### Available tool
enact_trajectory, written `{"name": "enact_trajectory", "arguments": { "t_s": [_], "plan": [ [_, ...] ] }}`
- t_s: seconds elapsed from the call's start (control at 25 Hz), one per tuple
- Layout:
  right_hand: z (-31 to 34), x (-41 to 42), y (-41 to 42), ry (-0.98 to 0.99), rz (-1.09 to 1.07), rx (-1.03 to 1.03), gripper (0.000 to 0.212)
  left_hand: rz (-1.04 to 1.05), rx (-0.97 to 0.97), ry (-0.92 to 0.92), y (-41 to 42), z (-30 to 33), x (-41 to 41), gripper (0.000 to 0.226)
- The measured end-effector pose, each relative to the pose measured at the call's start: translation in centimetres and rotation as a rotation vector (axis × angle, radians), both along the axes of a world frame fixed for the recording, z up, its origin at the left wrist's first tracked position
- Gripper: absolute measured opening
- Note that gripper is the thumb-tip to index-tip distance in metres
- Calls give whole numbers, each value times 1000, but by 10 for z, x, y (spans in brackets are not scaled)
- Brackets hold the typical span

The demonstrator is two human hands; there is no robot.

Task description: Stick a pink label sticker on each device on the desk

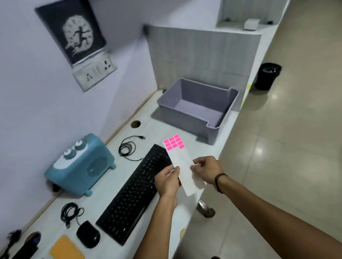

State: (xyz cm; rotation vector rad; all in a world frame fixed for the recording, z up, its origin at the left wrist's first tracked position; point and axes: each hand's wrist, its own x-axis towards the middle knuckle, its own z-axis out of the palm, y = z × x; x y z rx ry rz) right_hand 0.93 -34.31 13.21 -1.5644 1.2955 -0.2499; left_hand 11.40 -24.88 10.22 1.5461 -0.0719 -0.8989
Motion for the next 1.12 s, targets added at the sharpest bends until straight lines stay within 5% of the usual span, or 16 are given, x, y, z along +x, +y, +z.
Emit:
{"name": "enact_trajectory", "arguments": {
  "t_s": [0.4,0.52,0.68,1.12],
  "plan": [
    [38,-39,-191,-50,-196,-257,19,-223,-13,-296,-218,36,-17,35],
    [25,-14,-258,-5,-153,-311,17,-236,29,-409,-278,31,0,17],
    [5,35,-329,80,-38,-296,13,-312,215,-618,-338,24,39,16],
    [-49,110,-399,356,442,-193,32,-944,849,-924,-395,-21,112,41]
  ]
}}
